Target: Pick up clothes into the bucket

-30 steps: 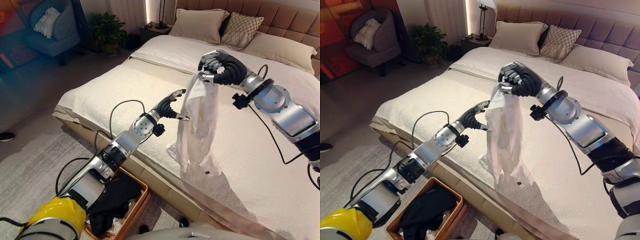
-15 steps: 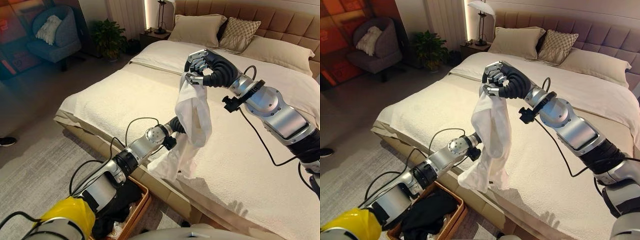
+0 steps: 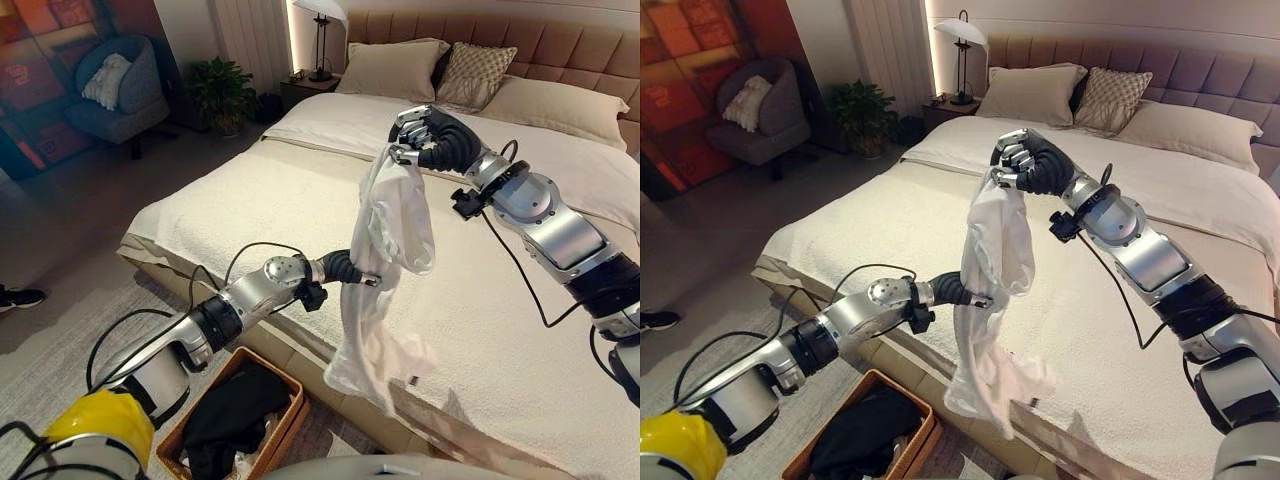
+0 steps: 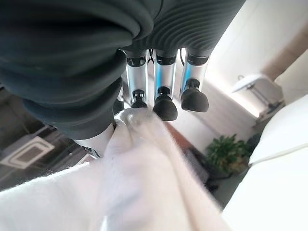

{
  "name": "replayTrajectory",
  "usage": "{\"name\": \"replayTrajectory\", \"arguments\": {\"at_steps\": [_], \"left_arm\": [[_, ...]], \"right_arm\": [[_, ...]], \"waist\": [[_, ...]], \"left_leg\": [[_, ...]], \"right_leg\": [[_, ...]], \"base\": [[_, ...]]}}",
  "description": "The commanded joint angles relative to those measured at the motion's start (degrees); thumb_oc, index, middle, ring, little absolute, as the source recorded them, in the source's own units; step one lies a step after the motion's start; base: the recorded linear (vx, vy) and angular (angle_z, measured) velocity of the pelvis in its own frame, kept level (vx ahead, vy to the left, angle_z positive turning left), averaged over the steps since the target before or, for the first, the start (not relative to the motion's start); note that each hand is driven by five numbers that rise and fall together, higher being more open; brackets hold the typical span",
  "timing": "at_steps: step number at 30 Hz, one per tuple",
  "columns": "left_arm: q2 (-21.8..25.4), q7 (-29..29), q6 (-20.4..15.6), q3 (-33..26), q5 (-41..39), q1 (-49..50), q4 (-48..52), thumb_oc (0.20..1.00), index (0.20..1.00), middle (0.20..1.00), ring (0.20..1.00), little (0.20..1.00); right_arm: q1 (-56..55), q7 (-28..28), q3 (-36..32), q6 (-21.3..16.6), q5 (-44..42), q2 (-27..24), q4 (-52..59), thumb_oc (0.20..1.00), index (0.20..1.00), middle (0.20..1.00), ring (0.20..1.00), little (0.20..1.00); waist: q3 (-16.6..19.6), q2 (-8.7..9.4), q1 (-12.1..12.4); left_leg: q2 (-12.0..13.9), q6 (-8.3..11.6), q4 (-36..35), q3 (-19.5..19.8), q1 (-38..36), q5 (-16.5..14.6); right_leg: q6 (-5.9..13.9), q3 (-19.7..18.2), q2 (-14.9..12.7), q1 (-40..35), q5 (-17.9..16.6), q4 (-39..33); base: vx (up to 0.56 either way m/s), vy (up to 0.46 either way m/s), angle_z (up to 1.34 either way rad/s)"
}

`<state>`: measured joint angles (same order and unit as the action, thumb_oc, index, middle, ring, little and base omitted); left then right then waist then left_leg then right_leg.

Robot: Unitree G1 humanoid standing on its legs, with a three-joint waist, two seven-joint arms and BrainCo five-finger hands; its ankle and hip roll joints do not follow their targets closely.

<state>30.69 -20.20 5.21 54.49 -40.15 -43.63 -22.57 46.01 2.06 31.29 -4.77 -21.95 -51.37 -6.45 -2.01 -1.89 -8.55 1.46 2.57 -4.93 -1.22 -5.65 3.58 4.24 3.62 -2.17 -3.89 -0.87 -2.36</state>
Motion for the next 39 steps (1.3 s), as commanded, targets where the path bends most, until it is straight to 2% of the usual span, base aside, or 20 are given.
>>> {"name": "replayTrajectory", "arguments": {"at_steps": [1, 8, 10, 11, 13, 15, 16, 17, 19, 20, 21, 22, 23, 25, 30, 32, 36, 37, 38, 39], "left_arm": [[1.9, 2.32, -3.74, -3.41, 6.44, -0.47, -6.68, 0.2, 0.2, 0.2, 0.2, 0.2], [6.71, 4.32, -4.48, -12.57, 9.11, 8.3, -8.71, 0.2, 0.2, 0.2, 0.2, 0.2], [8.94, 4.58, -4.8, -14.76, 8.85, 10.1, -7.39, 0.2, 0.2, 0.2, 0.2, 0.2], [11.45, 5.26, -5.24, -17.75, 9.1, 12.42, -5.59, 0.2, 0.2, 0.2, 0.2, 0.2], [12.9, 5.66, -5.53, -19.0, 9.83, 13.08, -4.24, 0.2, 0.2, 0.2, 0.2, 0.2], [15.2, 6.96, -6.26, -22.71, 11.93, 15.54, -2.31, 0.2, 0.2, 0.2, 0.2, 0.2], [17.09, 8.22, -6.95, -27.0, 14.26, 18.04, -0.23, 0.2, 0.2, 0.2, 0.2, 0.2], [17.13, 8.23, -6.91, -27.05, 14.29, 18.17, -0.12, 0.2, 0.2, 0.2, 0.2, 0.2], [18.64, 11.03, -8.36, -34.46, 18.78, 21.92, 2.4, 0.2, 0.2, 0.2, 0.2, 0.2], [18.68, 11.04, -8.3, -34.62, 18.82, 22.16, 2.57, 0.2, 0.2, 0.2, 0.2, 0.2], [19.04, 12.04, -8.82, -38.94, 21.2, 24.92, 3.37, 0.2, 0.2, 0.2, 0.2, 0.2], [19.05, 12.03, -8.78, -39.11, 21.24, 25.18, 3.53, 0.2, 0.2, 0.2, 0.2, 0.2], [18.95, 12.49, -9.2, -41.53, 21.95, 26.99, 3.69, 0.2, 0.2, 0.2, 0.2, 0.2], [19.26, 13.43, -9.65, -46.54, 25.46, 30.93, 4.75, 0.2, 0.2, 0.2, 0.2, 0.2], [19.04, 14.36, -10.05, -51.8, 28.34, 35.74, 5.83, 0.2, 0.2, 0.2, 0.2, 0.2], [18.02, 15.82, -10.37, -54.91, 29.68, 38.52, 5.37, 0.2, 0.2, 0.2, 0.2, 0.2], [15.64, 17.22, -10.5, -57.55, 31.03, 41.32, 4.41, 0.2, 0.2, 0.2, 0.2, 0.2], [13.93, 19.09, -10.44, -58.31, 32.98, 42.11, 3.42, 0.2, 0.2, 0.2, 0.2, 0.2], [13.93, 19.12, -10.44, -58.34, 33.01, 42.12, 3.43, 0.2, 0.2, 0.2, 0.2, 0.2], [12.07, 20.65, -10.61, -59.08, 34.68, 43.06, 3.17, 0.2, 0.2, 0.2, 0.2, 0.2]], "right_arm": [[-0.82, -3.43, -9.3, -2.52, -0.1, 0.26, -2.13, 0.2, 0.2, 0.2, 0.2, 0.2], [-11.25, -4.75, -19.17, -1.78, -0.52, 1.64, -3.32, 0.2, 0.2, 0.2, 0.2, 0.2], [-14.1, -4.7, -21.09, -1.55, -0.02, 1.6, -3.61, 0.2, 0.2, 0.2, 0.2, 0.2], [-17.76, -4.68, -23.59, -1.31, 0.3, 2.18, -4.08, 0.2, 0.2, 0.2, 0.2, 0.2], [-19.56, -4.6, -24.67, -1.11, 0.75, 2.49, -4.17, 0.2, 0.2, 0.2, 0.2, 0.2], [-24.29, -4.51, -27.51, -0.9, 1.13, 4.09, -4.42, 0.2, 0.2, 0.2, 0.2, 0.2], [-28.6, -4.1, -30.21, -0.7, 2.06, 5.42, -4.26, 0.2, 0.2, 0.2, 0.2, 0.2], [-28.73, -4.09, -30.25, -0.65, 2.09, 5.46, -4.13, 0.2, 0.2, 0.2, 0.2, 0.2], [-34.18, -3.5, -33.03, -0.53, 2.66, 8.73, -4.39, 0.2, 0.2, 0.2, 0.2, 0.2], [-34.25, -3.49, -32.99, -0.48, 2.69, 8.75, -4.28, 0.2, 0.2, 0.2, 0.2, 0.2], [-37.64, -1.95, -33.82, 0.28, 3.15, 10.36, -4.26, 0.517, 0.517, 0.517, 0.517, 0.517], [-37.73, -1.93, -33.79, 0.34, 3.18, 10.37, -4.13, 0.686, 0.686, 0.686, 0.686, 0.686], [-39.46, -1.41, -34.32, 0.64, 3.68, 11.13, -3.88, 1.0, 1.0, 1.0, 1.0, 1.0], [-42.69, 0.73, -34.2, 1.6, 5.03, 12.64, -5.6, 1.0, 1.0, 1.0, 1.0, 1.0], [-45.43, 2.09, -32.66, 2.67, 8.66, 14.02, -10.66, 1.0, 1.0, 1.0, 1.0, 1.0], [-47.6, 1.84, -31.95, 2.62, 9.56, 17.25, -16.61, 1.0, 1.0, 1.0, 1.0, 1.0], [-50.14, 1.01, -31.17, 2.92, 12.0, 21.09, -23.3, 1.0, 1.0, 1.0, 1.0, 1.0], [-50.51, -0.82, -30.94, 3.01, 12.93, 24.23, -30.62, 1.0, 1.0, 1.0, 1.0, 1.0], [-50.39, -0.85, -30.86, 2.9, 12.92, 24.24, -30.8, 1.0, 1.0, 1.0, 1.0, 1.0], [-50.63, -2.55, -30.24, 3.29, 15.15, 26.62, -36.4, 1.0, 1.0, 1.0, 1.0, 1.0]], "waist": [[3.02, 2.99, 2.11], [3.12, 3.09, 3.33], [3.13, 3.15, 3.59], [3.06, 3.19, 3.94], [3.05, 3.3, 4.14], [2.84, 3.38, 4.48], [2.74, 3.44, 4.76], [2.78, 3.45, 4.73], [2.45, 3.76, 5.19], [2.5, 3.75, 5.12], [2.25, 3.93, 5.32], [2.3, 3.91, 5.25], [2.21, 3.95, 5.36], [1.87, 4.11, 5.55], [1.2, 4.17, 5.69], [0.51, 4.25, 5.79], [-0.33, 4.31, 5.55], [-1.01, 4.39, 5.39], [-1.03, 4.4, 5.37], [-1.9, 4.54, 5.28]], "left_leg": [[-1.44, -0.02, 3.42, 0.59, 1.31, -5.03], [-1.55, -0.39, 3.4, 0.6, 1.32, -4.99], [-1.6, -0.43, 3.37, 0.63, 1.42, -4.91], [-1.63, -0.44, 3.42, 0.68, 1.5, -4.83], [-1.65, -0.46, 3.41, 0.78, 1.54, -4.79], [-1.63, -0.48, 3.4, 0.92, 1.66, -4.67], [-1.63, -0.5, 3.41, 1.07, 1.74, -4.63], [-1.64, -0.5, 3.41, 1.09, 1.74, -4.63], [-1.67, -0.48, 3.53, 1.34, 1.86, -4.62], [-1.67, -0.48, 3.53, 1.35, 1.85, -4.62], [-1.71, -0.46, 3.48, 1.5, 1.8, -4.59], [-1.71, -0.46, 3.48, 1.51, 1.77, -4.6], [-1.71, -0.46, 3.52, 1.56, 1.81, -4.6], [-1.76, -0.42, 3.59, 1.69, 1.82, -4.62], [-1.85, -0.36, 3.79, 1.77, 1.98, -4.68], [-1.82, -0.38, 3.91, 1.84, 2.19, -4.69], [-1.83, -0.45, 4.18, 1.81, 2.51, -4.75], [-1.83, -0.51, 4.38, 1.73, 2.78, -4.77], [-1.83, -0.51, 4.4, 1.72, 2.78, -4.79], [-1.84, -0.56, 4.72, 1.55, 3.23, -4.84]], "right_leg": [[5.3, 2.56, -5.75, 1.47, 0.08, 4.17], [5.34, 2.67, -5.81, 1.43, -0.14, 3.74], [5.33, 2.7, -5.83, 1.41, -0.27, 3.52], [5.28, 2.81, -5.83, 1.44, -0.4, 3.39], [5.25, 2.85, -5.81, 1.45, -0.43, 3.31], [5.21, 3.06, -5.88, 1.4, -0.49, 3.19], [5.16, 3.22, -5.93, 1.31, -0.44, 3.16], [5.17, 3.24, -5.93, 1.3, -0.43, 3.16], [5.05, 3.49, -5.94, 1.16, -0.3, 3.08], [5.05, 3.5, -5.94, 1.14, -0.29, 3.07], [4.98, 3.63, -5.94, 0.95, -0.21, 2.95], [4.98, 3.64, -5.94, 0.92, -0.2, 2.94], [4.95, 3.77, -5.97, 0.87, -0.16, 2.96], [4.87, 3.92, -6.05, 0.86, -0.1, 2.96], [4.76, 4.07, -6.08, 0.87, -0.04, 3.05], [4.78, 4.04, -6.15, 1.12, -0.12, 3.09], [4.69, 4.05, -6.14, 1.48, -0.01, 3.38], [4.68, 3.94, -6.14, 1.83, -0.04, 3.56], [4.68, 3.93, -6.14, 1.83, -0.02, 3.59], [4.63, 3.72, -6.04, 2.26, -0.06, 3.76]], "base": [[0.0, 0.0, 0.0], [0.0, 0.002, 0.0], [-0.04, 0.002, 0.01], [-0.03, 0.002, 0.02], [-0.01, -0.002, 0.02], [-0.02, -0.003, 0.06], [-0.01, -0.001, 0.04], [-0.01, -0.002, 0.06], [-0.01, -0.012, 0.09], [0.0, -0.014, 0.06], [0.0, 0.0, 0.0], [0.0, 0.0, 0.0], [0.0, 0.0, 0.0], [0.0, 0.0, 0.0], [0.0, 0.0, 0.0], [0.0, 0.0, 0.0], [0.0, 0.004, 0.01], [0.0, 0.0, 0.0], [-0.04, 0.016, 0.02], [0.0, 0.0, 0.0]]}}
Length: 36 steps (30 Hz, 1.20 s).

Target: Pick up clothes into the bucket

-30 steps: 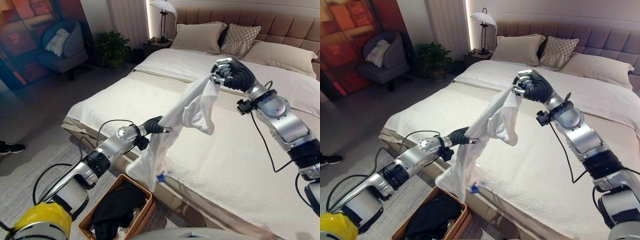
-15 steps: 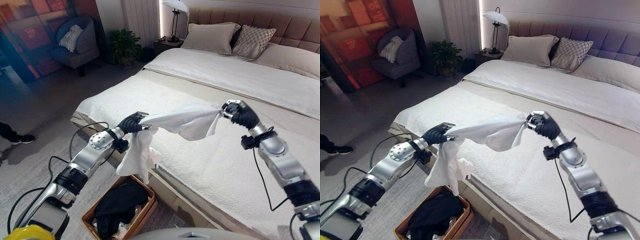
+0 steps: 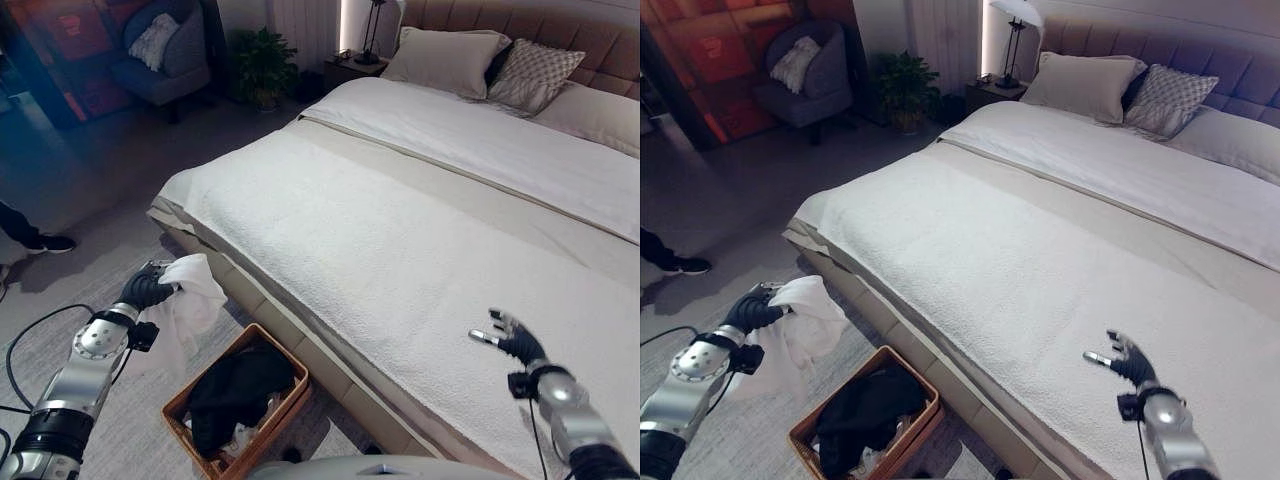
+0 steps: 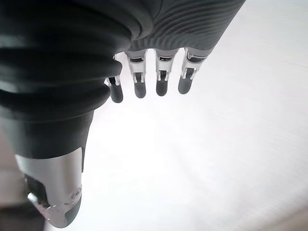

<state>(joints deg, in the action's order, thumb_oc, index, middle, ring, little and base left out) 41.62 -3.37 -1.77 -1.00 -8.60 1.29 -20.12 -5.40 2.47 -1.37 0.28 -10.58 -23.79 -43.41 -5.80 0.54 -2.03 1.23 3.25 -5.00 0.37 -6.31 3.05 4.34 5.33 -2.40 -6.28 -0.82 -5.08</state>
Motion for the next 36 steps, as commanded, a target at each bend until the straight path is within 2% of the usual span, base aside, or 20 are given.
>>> {"name": "replayTrajectory", "arguments": {"at_steps": [1, 5, 8, 12, 16, 19, 22, 23, 24, 25, 26, 27, 30, 34, 35, 36], "left_arm": [[1.13, 3.84, -3.65, -3.61, 3.15, -1.85, 0.71, 0.2, 0.2, 0.2, 0.2, 0.2], [-0.89, 8.17, -4.21, -3.53, 6.72, -2.27, -1.74, 0.2, 0.2, 0.2, 0.2, 0.2], [-2.17, 12.11, -4.83, -3.45, 7.67, -4.07, -5.76, 0.2, 0.2, 0.2, 0.2, 0.2], [-2.88, 16.86, -5.36, -2.61, 7.87, -7.64, -10.51, 0.2, 0.2, 0.2, 0.2, 0.2], [-2.42, 20.43, -5.74, -2.13, 8.74, -9.61, -13.52, 0.2, 0.2, 0.2, 0.2, 0.2], [0.81, 24.18, -5.84, -0.54, 11.16, -12.41, -17.21, 0.2, 0.2, 0.2, 0.2, 0.2], [2.8, 25.96, -5.7, 0.46, 12.59, -14.18, -19.35, 0.2, 0.2, 0.2, 0.2, 0.2], [4.58, 26.99, -5.13, 0.85, 13.86, -14.81, -20.64, 0.2, 0.2, 0.2, 0.2, 0.2], [4.57, 27.0, -5.16, 0.9, 13.85, -14.84, -20.69, 0.2, 0.2, 0.2, 0.2, 0.2], [5.77, 27.88, -4.78, 0.56, 13.58, -15.34, -21.63, 0.2, 0.2, 0.2, 0.2, 0.2], [5.78, 27.88, -4.78, 0.55, 13.58, -15.33, -21.64, 0.2, 0.2, 0.2, 0.2, 0.2], [7.71, 29.1, -4.97, 0.82, 13.61, -17.18, -25.81, 0.2, 0.2, 0.2, 0.2, 0.2], [9.29, 30.19, -4.65, 0.17, 13.91, -16.78, -22.52, 0.2, 0.2, 0.2, 0.2, 0.2], [10.75, 30.97, -4.68, -0.16, 12.73, -18.07, -23.67, 0.2, 0.2, 0.2, 0.2, 0.2], [11.14, 31.27, -4.77, -0.26, 11.92, -18.49, -23.78, 0.2, 0.2, 0.2, 0.2, 0.2], [11.73, 31.72, -4.73, -0.21, 11.84, -19.19, -24.13, 0.2, 0.2, 0.2, 0.2, 0.2]], "right_arm": [[0.87, -2.99, 2.47, -1.84, 3.77, -0.96, 0.45, 1.0, 1.0, 1.0, 1.0, 1.0], [1.1, -4.32, 4.92, -1.57, 8.12, 0.85, -7.3, 1.0, 1.0, 1.0, 1.0, 1.0], [0.6, -4.75, 6.16, -2.08, 9.42, 1.32, -8.94, 1.0, 1.0, 1.0, 1.0, 1.0], [1.33, -6.98, 5.77, -2.77, 7.42, 2.49, -12.56, 1.0, 1.0, 1.0, 1.0, 1.0], [1.6, -8.21, 6.37, -3.64, 6.43, 3.09, -13.15, 1.0, 1.0, 1.0, 1.0, 1.0], [2.28, -9.7, 7.7, -5.16, 4.42, 3.17, -12.1, 1.0, 1.0, 1.0, 1.0, 1.0], [2.96, -10.45, 8.61, -6.02, 3.31, 3.22, -11.42, 1.0, 1.0, 1.0, 1.0, 1.0], [3.14, -10.92, 9.37, -6.65, 2.72, 3.08, -9.88, 1.0, 1.0, 1.0, 1.0, 1.0], [3.11, -10.93, 9.36, -6.65, 2.71, 3.08, -9.87, 1.0, 1.0, 1.0, 1.0, 1.0], [3.64, -11.46, 10.18, -7.08, 1.94, 2.95, -8.66, 1.0, 1.0, 1.0, 1.0, 1.0], [3.64, -11.47, 10.2, -7.08, 1.94, 2.95, -8.66, 1.0, 1.0, 1.0, 1.0, 1.0], [4.83, -12.16, 11.39, -7.69, 1.11, 2.8, -7.76, 1.0, 1.0, 1.0, 1.0, 1.0], [5.45, -13.1, 11.85, -8.46, -0.07, 2.32, -6.04, 1.0, 1.0, 1.0, 1.0, 1.0], [6.22, -13.88, 12.58, -9.04, -0.8, 1.8, -4.7, 1.0, 1.0, 1.0, 1.0, 1.0], [6.48, -14.13, 12.87, -9.26, -1.06, 1.6, -4.29, 1.0, 1.0, 1.0, 1.0, 1.0], [6.8, -14.55, 13.16, -9.44, -1.39, 1.46, -3.75, 1.0, 1.0, 1.0, 1.0, 1.0]], "waist": [[1.88, 2.12, -1.24], [-0.59, 2.33, -1.55], [-3.68, 2.87, -2.07], [-8.56, 4.32, -2.75], [-10.36, 5.34, -3.01], [-12.95, 7.04, -3.49], [-14.17, 7.9, -3.74], [-15.22, 8.82, -3.97], [-15.29, 8.76, -3.83], [-16.55, 9.91, -4.12], [-16.6, 9.83, -4.0], [-18.01, 11.04, -4.33], [-19.78, 12.0, -4.31], [-21.54, 13.11, -4.52], [-22.09, 12.86, -4.21], [-22.62, 13.23, -4.31]], "left_leg": [[-1.61, -1.25, 4.81, -0.05, 3.91, -4.33], [-1.67, -1.26, 5.96, -0.32, 5.76, -4.36], [-1.87, -1.3, 8.04, -0.49, 8.84, -4.29], [-1.83, -1.37, 11.83, -0.63, 15.03, -3.95], [-1.54, -1.35, 14.24, -0.76, 18.3, -4.02], [-0.79, -1.28, 16.56, -1.15, 21.98, -3.98], [-0.33, -1.21, 17.82, -1.5, 24.08, -4.05], [0.11, -1.19, 19.14, -1.91, 25.81, -4.28], [0.24, -1.17, 19.45, -1.96, 25.79, -4.62], [0.63, -1.18, 20.88, -2.42, 27.96, -4.59], [0.78, -1.17, 21.27, -2.47, 28.01, -4.97], [1.35, -1.27, 24.14, -2.96, 30.56, -5.68], [1.89, -1.43, 28.2, -2.95, 34.77, -6.89], [2.47, -1.72, 32.27, -2.89, 39.41, -8.0], [3.15, -1.58, 34.2, -2.31, 40.36, -10.57], [3.44, -1.64, 34.84, -2.35, 41.46, -10.75]], "right_leg": [[4.54, 1.98, -5.81, 4.67, -0.11, 6.51], [4.49, 1.53, -5.74, 6.57, -0.3, 7.31], [4.42, 0.94, -5.65, 9.63, -0.6, 8.8], [4.11, 0.13, -5.36, 15.5, -1.43, 11.54], [3.99, -0.39, -5.31, 18.25, -1.88, 12.54], [3.97, -1.2, -5.09, 21.64, -2.72, 13.1], [4.09, -1.76, -4.82, 23.65, -3.36, 13.27], [4.17, -2.36, -4.42, 25.15, -4.01, 13.19], [4.17, -2.43, -4.3, 25.1, -3.85, 13.33], [4.2, -2.9, -3.83, 27.02, -4.7, 13.21], [4.19, -2.95, -3.69, 27.01, -4.54, 13.37], [4.21, -3.69, -3.15, 29.18, -5.05, 13.78], [4.15, -4.47, -2.39, 32.51, -5.6, 14.69], [4.12, -4.94, -1.53, 35.89, -6.36, 15.41], [4.35, -5.11, -0.55, 36.41, -5.33, 15.86], [4.45, -5.26, -0.26, 37.26, -5.76, 15.7]], "base": [[-0.05, 0.011, -0.02], [-0.08, 0.01, -0.04], [-0.18, 0.013, -0.08], [-0.19, 0.009, -0.12], [-0.08, 0.011, -0.05], [-0.08, 0.003, -0.15], [-0.07, -0.011, -0.06], [-0.05, -0.009, -0.07], [-0.08, -0.017, -0.15], [-0.05, -0.01, -0.2], [-0.12, -0.028, -0.32], [-0.06, -0.016, -0.24], [-0.08, -0.01, -0.19], [-0.05, 0.001, -0.16], [0.01, 0.029, -0.14], [0.01, 0.03, -0.16]]}}
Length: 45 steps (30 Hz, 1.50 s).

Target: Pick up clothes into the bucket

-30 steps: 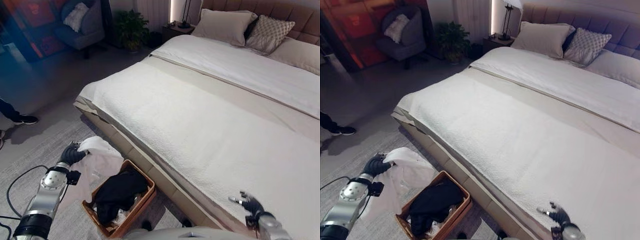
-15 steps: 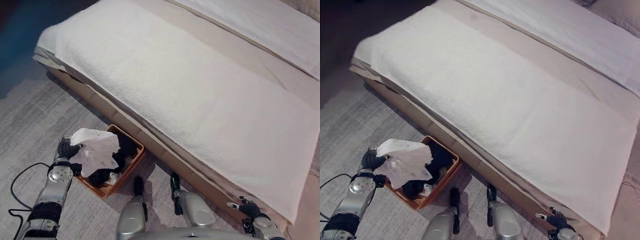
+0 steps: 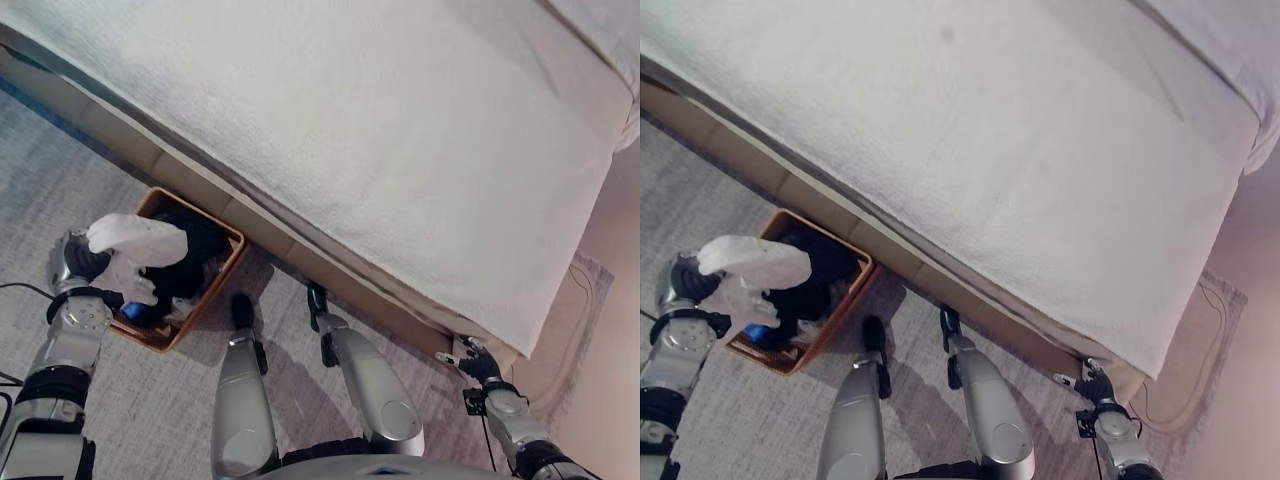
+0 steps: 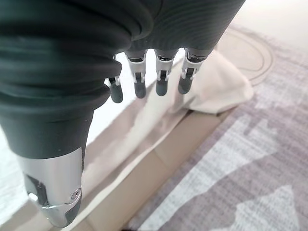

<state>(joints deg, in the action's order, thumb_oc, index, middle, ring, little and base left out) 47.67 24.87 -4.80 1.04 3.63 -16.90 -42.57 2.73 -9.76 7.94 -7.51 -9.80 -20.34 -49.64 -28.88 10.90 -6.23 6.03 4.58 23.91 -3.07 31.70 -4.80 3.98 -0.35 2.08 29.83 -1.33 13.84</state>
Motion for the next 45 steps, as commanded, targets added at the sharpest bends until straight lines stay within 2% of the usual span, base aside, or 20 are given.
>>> {"name": "replayTrajectory", "arguments": {"at_steps": [1, 2, 9, 12, 13, 14, 15, 16, 17, 20, 21, 22, 23, 29, 36, 42, 45], "left_arm": [[6.16, 3.52, -1.61, -1.82, -0.41, -1.57, -1.55, 0.2, 0.2, 0.2, 0.2, 0.2], [6.97, 3.92, -1.52, -1.52, -0.64, -2.63, -0.55, 0.2, 0.2, 0.2, 0.2, 0.2], [8.86, 4.52, -1.54, 0.51, -1.21, -6.42, -0.33, 0.2, 0.2, 0.2, 0.2, 0.2], [9.07, 4.72, -1.14, 1.59, -1.71, -7.67, -0.75, 0.2, 0.2, 0.2, 0.2, 0.2], [8.52, 4.72, -0.86, 2.54, -2.31, -8.69, -1.49, 0.2, 0.2, 0.2, 0.2, 0.2], [8.49, 4.73, -0.86, 2.64, -2.32, -8.84, -1.54, 0.341, 0.341, 0.341, 0.341, 0.341], [8.25, 4.68, -0.58, 3.36, -2.44, -9.87, -2.1, 0.388, 0.388, 0.388, 0.388, 0.388], [8.13, 4.69, -0.35, 4.47, -2.49, -11.17, -2.38, 0.247, 0.247, 0.247, 0.247, 0.247], [7.86, 4.46, -0.21, 5.28, -2.7, -12.21, -2.64, 0.2, 0.2, 0.2, 0.2, 0.2], [7.58, 4.58, -0.12, 7.59, -2.89, -15.31, -2.8, 0.216, 0.216, 0.216, 0.216, 0.216], [7.72, 4.78, -0.17, 7.9, -2.96, -15.82, -2.46, 0.526, 0.526, 0.526, 0.526, 0.526], [7.81, 4.89, -0.18, 8.05, -3.0, -15.93, -2.28, 0.595, 0.595, 0.595, 0.595, 0.595], [7.98, 5.07, 0.01, 8.27, -3.0, -16.22, -2.1, 1.0, 1.0, 1.0, 1.0, 1.0], [7.49, 5.0, 0.34, 6.98, -4.96, -15.78, -2.21, 1.0, 1.0, 1.0, 1.0, 1.0], [7.13, 4.76, 0.73, 6.88, -3.61, -14.93, -1.21, 1.0, 1.0, 1.0, 1.0, 1.0], [4.13, 3.56, 0.37, 5.42, -3.55, -11.46, 0.24, 1.0, 1.0, 1.0, 1.0, 1.0], [0.72, 3.25, -0.56, 3.2, -5.52, -7.87, 2.14, 1.0, 1.0, 1.0, 1.0, 1.0]], "right_arm": [[-0.84, -2.47, 3.98, -1.84, -2.56, -2.04, 2.63, 1.0, 1.0, 1.0, 1.0, 1.0], [-0.22, -2.92, 4.52, -2.01, -2.93, -2.1, 3.19, 1.0, 1.0, 1.0, 1.0, 1.0], [0.56, -3.77, 5.92, -2.68, -3.93, -2.76, 4.93, 1.0, 1.0, 1.0, 1.0, 1.0], [0.74, -4.34, 6.33, -3.11, -4.74, -3.15, 6.12, 1.0, 1.0, 1.0, 1.0, 1.0], [0.01, -4.48, 6.36, -3.31, -5.17, -3.65, 7.11, 1.0, 1.0, 1.0, 1.0, 1.0], [0.0, -4.47, 6.28, -3.3, -5.17, -3.66, 7.13, 1.0, 1.0, 1.0, 1.0, 1.0], [-0.32, -4.5, 6.37, -3.46, -5.32, -3.95, 7.66, 1.0, 1.0, 1.0, 1.0, 1.0], [-0.61, -4.57, 6.3, -3.62, -5.52, -4.25, 8.06, 1.0, 1.0, 1.0, 1.0, 1.0], [-0.62, -4.79, 6.28, -3.62, -5.69, -4.53, 8.17, 1.0, 1.0, 1.0, 1.0, 1.0], [-0.57, -5.2, 6.18, -3.89, -6.35, -5.03, 8.68, 1.0, 1.0, 1.0, 1.0, 1.0], [-0.33, -5.39, 6.14, -3.96, -6.48, -5.13, 8.91, 1.0, 1.0, 1.0, 1.0, 1.0], [-0.29, -5.41, 6.17, -4.0, -6.47, -5.27, 9.38, 1.0, 1.0, 1.0, 1.0, 1.0], [-0.24, -5.4, 6.19, -4.03, -6.57, -5.36, 9.41, 1.0, 1.0, 1.0, 1.0, 1.0], [-0.4, -5.46, 6.19, -3.56, -6.54, -5.85, 9.72, 1.0, 1.0, 1.0, 1.0, 1.0], [-0.25, -5.45, 5.71, -3.08, -5.65, -6.04, 9.13, 1.0, 1.0, 1.0, 1.0, 1.0], [-0.04, -5.15, 5.06, -2.48, -4.85, -5.91, 8.43, 1.0, 1.0, 1.0, 1.0, 1.0], [0.11, -5.54, 4.12, -2.01, -4.16, -5.64, 7.84, 1.0, 1.0, 1.0, 1.0, 1.0]], "waist": [[0.11, 3.18, -0.16], [-0.85, 3.79, -0.15], [-0.91, 4.79, -0.59], [-0.91, 4.21, -0.65], [-0.91, 3.21, -0.55], [-0.91, 3.1, -0.58], [-0.91, 2.58, -0.65], [-0.91, 1.83, -0.7], [-0.91, 1.27, -0.77], [-0.91, 0.05, -0.96], [-0.91, -0.27, -0.89], [-0.91, -0.36, -0.83], [-0.91, -0.45, -0.8], [-0.91, -1.16, -0.57], [-0.91, -1.59, -0.52], [-0.91, -2.93, 0.37], [-0.91, -4.0, 1.12]], "left_leg": [[-1.12, -3.0, 6.75, 1.2, 4.87, -3.12], [-0.83, -2.9, 8.1, 1.22, 7.21, -3.39], [-0.77, -2.67, 10.89, 2.07, 13.65, -4.35], [-1.11, -3.07, 13.02, 2.64, 16.6, -4.95], [-1.98, -3.66, 13.77, 3.28, 18.26, -5.02], [-2.02, -3.67, 13.89, 3.39, 18.42, -5.05], [-2.6, -3.96, 14.41, 3.6, 19.48, -5.11], [-3.33, -4.16, 15.28, 3.98, 20.98, -5.19], [-3.9, -4.29, 15.98, 4.28, 22.21, -5.18], [-5.32, -4.3, 18.11, 5.47, 25.26, -5.31], [-5.62, -4.25, 18.73, 5.94, 26.26, -5.2], [-5.71, -4.17, 18.96, 6.14, 26.69, -5.11], [-5.82, -4.12, 19.29, 6.42, 27.22, -5.02], [-5.92, -3.8, 19.64, 6.96, 28.26, -4.55], [-5.64, -3.37, 18.0, 7.03, 27.24, -3.56], [-5.95, -2.99, 14.14, 6.85, 22.48, -2.18], [-6.31, -2.72, 11.54, 6.77, 18.93, -1.4]], "right_leg": [[4.88, 0.32, -4.47, 2.1, -5.72, -3.45], [5.13, 0.35, -4.19, 3.62, -6.62, -4.17], [5.71, 0.65, -3.84, 8.21, -8.05, -6.04], [5.48, 0.66, -3.95, 11.45, -7.0, -3.45], [4.98, 1.21, -4.67, 13.79, -4.95, 0.46], [4.98, 1.31, -4.69, 13.9, -4.86, 0.59], [4.81, 1.57, -5.33, 15.39, -3.86, 2.86], [4.63, 1.72, -5.93, 17.18, -2.95, 5.3], [4.4, 1.85, -6.45, 18.84, -2.05, 7.63], [3.87, 2.06, -7.53, 22.65, -0.53, 12.03], [3.71, 2.37, -7.79, 23.6, 0.01, 13.18], [3.55, 2.53, -8.04, 23.98, 0.28, 13.7], [3.48, 2.72, -8.21, 24.32, 0.54, 14.23], [3.08, 3.44, -8.77, 25.87, 1.32, 16.09], [2.98, 3.61, -8.89, 25.12, 1.35, 15.5], [2.81, 3.94, -9.46, 21.51, 2.16, 15.18], [2.62, 4.19, -9.87, 18.54, 2.81, 14.97]], "base": [[-0.08, 0.016, -0.15], [-0.06, 0.007, -0.17], [-0.01, 0.004, -0.03], [0.01, 0.045, -0.04], [-0.01, 0.044, -0.02], [0.0, 0.0, 0.0], [-0.01, -0.001, 0.15], [-0.02, 0.005, 0.27], [-0.02, 0.015, 0.5], [-0.01, -0.005, 0.47], [0.0, -0.039, 0.32], [0.0, -0.054, 0.24], [0.0, -0.053, 0.16], [0.0, -0.031, 0.11], [0.0, -0.007, 0.0], [-0.01, -0.012, 0.01], [0.0, -0.04, 0.03]]}}
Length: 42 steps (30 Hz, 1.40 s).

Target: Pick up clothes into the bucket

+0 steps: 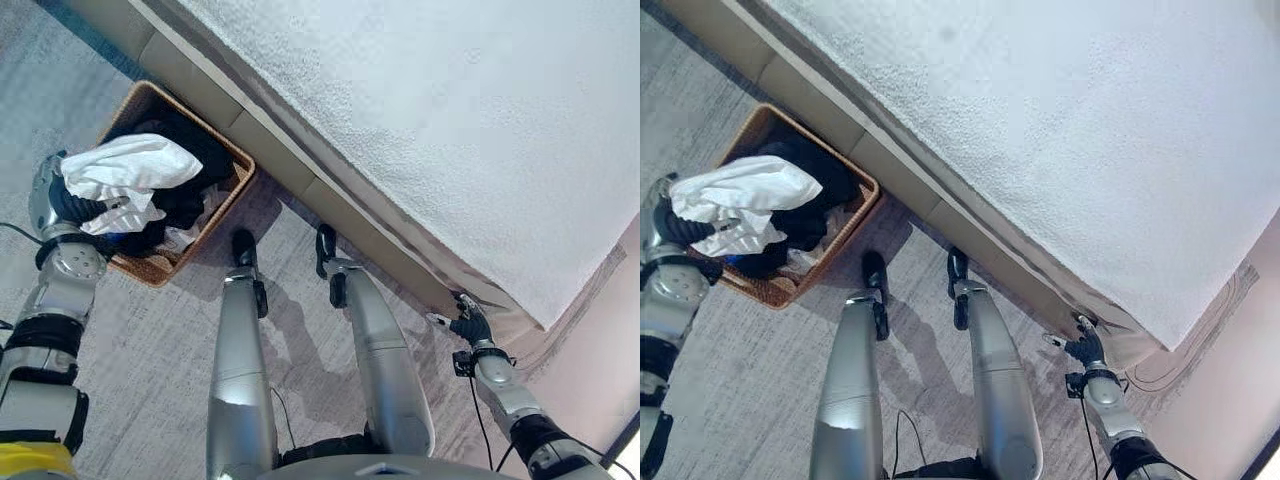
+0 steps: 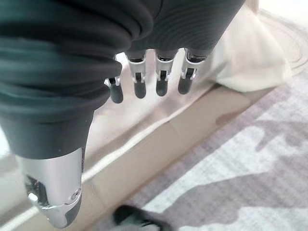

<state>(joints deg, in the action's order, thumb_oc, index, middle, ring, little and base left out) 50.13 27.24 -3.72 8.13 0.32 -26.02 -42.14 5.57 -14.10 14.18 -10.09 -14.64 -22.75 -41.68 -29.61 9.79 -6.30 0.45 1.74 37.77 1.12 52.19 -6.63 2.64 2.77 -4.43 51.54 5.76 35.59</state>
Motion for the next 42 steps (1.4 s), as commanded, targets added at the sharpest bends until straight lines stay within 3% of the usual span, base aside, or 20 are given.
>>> {"name": "replayTrajectory", "arguments": {"at_steps": [1, 3, 4, 6, 7, 10, 13, 21, 24, 31, 42], "left_arm": [[-3.55, 0.46, -2.16, -4.26, -3.27, 2.62, 1.7, 1.0, 1.0, 1.0, 1.0, 1.0], [-5.05, 0.29, -2.36, -4.89, -3.88, 4.19, 2.08, 1.0, 1.0, 1.0, 1.0, 1.0], [-11.4, -1.66, -3.65, -5.49, -7.51, 7.42, 0.34, 1.0, 1.0, 1.0, 1.0, 1.0], [-11.45, -1.66, -3.66, -5.51, -7.51, 7.51, 0.36, 1.0, 1.0, 1.0, 1.0, 1.0], [-17.35, -6.29, -5.87, -5.25, -14.36, 9.47, -4.15, 1.0, 1.0, 1.0, 1.0, 1.0], [-19.16, -8.58, -6.72, -4.99, -16.75, 10.11, -4.75, 1.0, 1.0, 1.0, 1.0, 1.0], [-23.94, -16.13, -8.44, -3.14, -18.77, 14.56, -6.27, 1.0, 1.0, 1.0, 1.0, 1.0], [-28.03, -20.31, -9.59, -6.66, -22.06, 21.19, -7.61, 1.0, 1.0, 1.0, 1.0, 1.0], [-30.35, -20.34, -9.09, -6.81, -19.09, 23.46, -10.68, 1.0, 1.0, 1.0, 1.0, 1.0], [-33.95, -19.12, -7.24, -5.84, -11.76, 26.05, -18.18, 1.0, 1.0, 1.0, 1.0, 1.0], [-39.47, -24.59, -4.74, -3.78, -11.48, 29.47, -25.04, 1.0, 1.0, 1.0, 1.0, 1.0]], "right_arm": [[-2.25, -1.28, -2.33, 0.73, 0.83, -2.94, -0.59, 1.0, 1.0, 1.0, 1.0, 1.0], [-2.29, -1.28, -2.6, 0.95, 1.02, -2.86, -0.58, 1.0, 1.0, 1.0, 1.0, 1.0], [-1.3, -1.74, -3.59, 1.57, 1.97, -2.25, -2.9, 1.0, 1.0, 1.0, 1.0, 1.0], [-1.36, -1.74, -3.55, 1.55, 1.97, -2.3, -2.91, 1.0, 1.0, 1.0, 1.0, 1.0], [0.51, -1.7, -4.71, 2.18, 2.78, -2.18, -5.93, 1.0, 1.0, 1.0, 1.0, 1.0], [0.94, -1.57, -5.06, 2.3, 2.94, -2.24, -6.77, 1.0, 1.0, 1.0, 1.0, 1.0], [0.05, 0.41, -7.34, 1.31, 4.48, -2.92, -8.9, 1.0, 1.0, 1.0, 1.0, 1.0], [-2.92, 3.74, -9.03, 0.55, 5.31, -2.13, -13.05, 1.0, 1.0, 1.0, 1.0, 1.0], [-4.23, 5.02, -8.18, 1.4, 7.75, -1.11, -16.24, 1.0, 1.0, 1.0, 1.0, 1.0], [-5.95, 7.14, -7.35, 2.75, 7.09, 2.3, -20.05, 1.0, 1.0, 1.0, 1.0, 1.0], [-6.76, 8.94, -6.21, 3.91, 7.31, 6.19, -22.3, 1.0, 1.0, 1.0, 1.0, 1.0]], "waist": [[-0.18, -3.41, 1.64], [-0.18, -3.76, 1.8], [-0.18, -5.17, 2.41], [-0.18, -5.19, 2.34], [-0.18, -6.8, 2.24], [-0.18, -7.43, 2.16], [3.19, -10.13, 1.69], [9.99, -10.52, 2.06], [13.12, -10.22, 2.68], [17.26, -9.39, 3.51], [22.2, -9.29, 4.51]], "left_leg": [[-0.77, 0.38, -3.56, 2.52, -3.34, 0.88], [-0.93, 0.53, -4.74, 2.63, -5.17, 1.2], [-1.22, 1.15, -9.58, 2.87, -11.84, 2.69], [-1.25, 1.16, -9.76, 2.9, -12.03, 2.76], [-1.7, 1.57, -15.26, 3.19, -18.46, 6.45], [-1.57, 1.82, -17.13, 3.54, -21.38, 7.0], [-0.39, 2.77, -25.62, 4.15, -31.88, 9.52], [1.18, 3.22, -30.88, 3.58, -39.94, 10.41], [1.36, 3.27, -31.6, 2.98, -42.58, 9.91], [0.51, 2.75, -31.38, 2.16, -47.04, 7.69], [-0.59, 1.7, -35.03, 1.76, -51.89, 6.74]], "right_leg": [[3.85, 1.18, -3.51, -4.71, -3.92, -7.0], [3.76, 1.3, -3.72, -6.22, -3.67, -7.32], [3.39, 1.99, -4.05, -11.98, -2.51, -8.27], [3.39, 2.04, -4.07, -12.15, -2.52, -8.37], [2.74, 3.21, -4.33, -18.05, -3.56, -10.79], [2.72, 3.66, -4.25, -20.8, -3.37, -11.72], [2.49, 5.73, -3.3, -30.1, -2.62, -16.03], [2.61, 6.73, -1.11, -38.95, -3.6, -23.64], [2.58, 7.21, -0.57, -42.41, -3.91, -26.47], [2.95, 6.7, -0.71, -48.04, -3.94, -29.42], [3.87, 6.57, -1.57, -53.31, -5.15, -33.79]], "base": [[0.01, -0.068, -0.01], [0.03, -0.063, 0.06], [0.04, -0.069, 0.11], [0.02, -0.054, 0.18], [-0.01, -0.039, 0.26], [0.04, -0.05, 0.21], [0.15, -0.054, 0.19], [0.12, -0.05, 0.01], [0.12, -0.051, -0.03], [0.1, -0.012, 0.02], [0.05, 0.019, 0.02]]}}
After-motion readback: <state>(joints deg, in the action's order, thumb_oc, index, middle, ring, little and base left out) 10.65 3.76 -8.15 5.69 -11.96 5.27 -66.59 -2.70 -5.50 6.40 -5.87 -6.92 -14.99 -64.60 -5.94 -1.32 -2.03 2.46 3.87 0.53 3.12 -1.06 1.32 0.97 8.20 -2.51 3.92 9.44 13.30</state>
